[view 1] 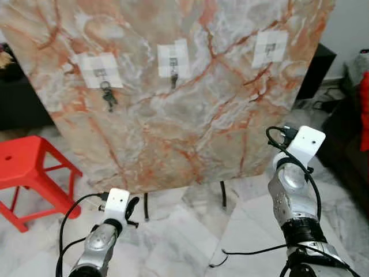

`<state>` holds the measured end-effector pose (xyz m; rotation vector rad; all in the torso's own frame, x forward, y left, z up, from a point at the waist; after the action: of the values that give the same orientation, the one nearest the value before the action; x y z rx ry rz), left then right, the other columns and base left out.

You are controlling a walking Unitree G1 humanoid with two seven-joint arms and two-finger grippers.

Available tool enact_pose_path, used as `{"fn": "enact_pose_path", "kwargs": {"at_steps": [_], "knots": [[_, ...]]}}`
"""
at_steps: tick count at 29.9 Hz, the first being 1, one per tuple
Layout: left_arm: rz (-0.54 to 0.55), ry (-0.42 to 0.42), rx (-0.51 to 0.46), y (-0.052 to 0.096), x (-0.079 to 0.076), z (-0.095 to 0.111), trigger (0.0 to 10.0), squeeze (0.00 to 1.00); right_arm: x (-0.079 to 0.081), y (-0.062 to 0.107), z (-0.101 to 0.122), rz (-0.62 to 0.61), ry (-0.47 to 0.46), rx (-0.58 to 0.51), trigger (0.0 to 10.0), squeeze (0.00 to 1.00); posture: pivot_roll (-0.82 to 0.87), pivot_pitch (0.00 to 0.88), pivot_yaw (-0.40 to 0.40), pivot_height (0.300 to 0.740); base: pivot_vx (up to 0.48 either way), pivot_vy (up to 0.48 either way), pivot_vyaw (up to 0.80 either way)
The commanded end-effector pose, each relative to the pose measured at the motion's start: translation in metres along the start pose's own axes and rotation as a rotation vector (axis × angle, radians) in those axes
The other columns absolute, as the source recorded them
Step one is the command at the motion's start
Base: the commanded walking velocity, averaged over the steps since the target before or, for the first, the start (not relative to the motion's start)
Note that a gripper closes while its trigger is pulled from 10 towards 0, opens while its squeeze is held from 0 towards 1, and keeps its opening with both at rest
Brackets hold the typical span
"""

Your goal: Hang keys on a hook

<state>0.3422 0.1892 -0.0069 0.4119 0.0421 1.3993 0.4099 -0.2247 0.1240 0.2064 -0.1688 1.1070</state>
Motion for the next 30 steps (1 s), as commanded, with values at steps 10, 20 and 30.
{"fn": "enact_pose_path", "kwargs": {"at_steps": [10, 20, 30], "knots": [[-0.013, -0.015, 0.014, 0.004, -0.001, -0.007, 10.0, 0.0, 0.015, 0.001, 0.008, 0.034, -0.03, -0.018, 10.0, 0.0, 0.08, 0.028, 0.02, 0.74, 0.0, 0.0, 0.0], [-0.016, -0.023, 0.014, 0.004, -0.001, -0.007, 10.0, 0.0, 0.015, 0.001, 0.006, 0.03, -0.035, -0.011, 10.0, 0.0, 0.08, 0.04, 0.019, 0.74, 0.155, 0.0, 0.0], [0.035, 0.013, 0.207, 0.03, 0.011, -0.062, 10.0, 0.0, 0.012, 0.0, 0.012, 0.008, -0.042, -0.032, 10.0, 0.0, 0.07, 0.052, 0.023, 0.74, 0.272, 0.0, 0.0]]}}
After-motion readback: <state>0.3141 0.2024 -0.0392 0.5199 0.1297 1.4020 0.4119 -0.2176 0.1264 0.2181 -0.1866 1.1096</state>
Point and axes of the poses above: a point about 5 cm out from each wrist's last joint towards the gripper, its own y axis pointing back from the gripper into the wrist, its own z axis along the axis of the wrist's last joint, x = y × z, the point moved 6 cm from there along -y, pointing out of the wrist towards the gripper, and after that the axes turned 4 degrees about -y, right-handed, at the moved point
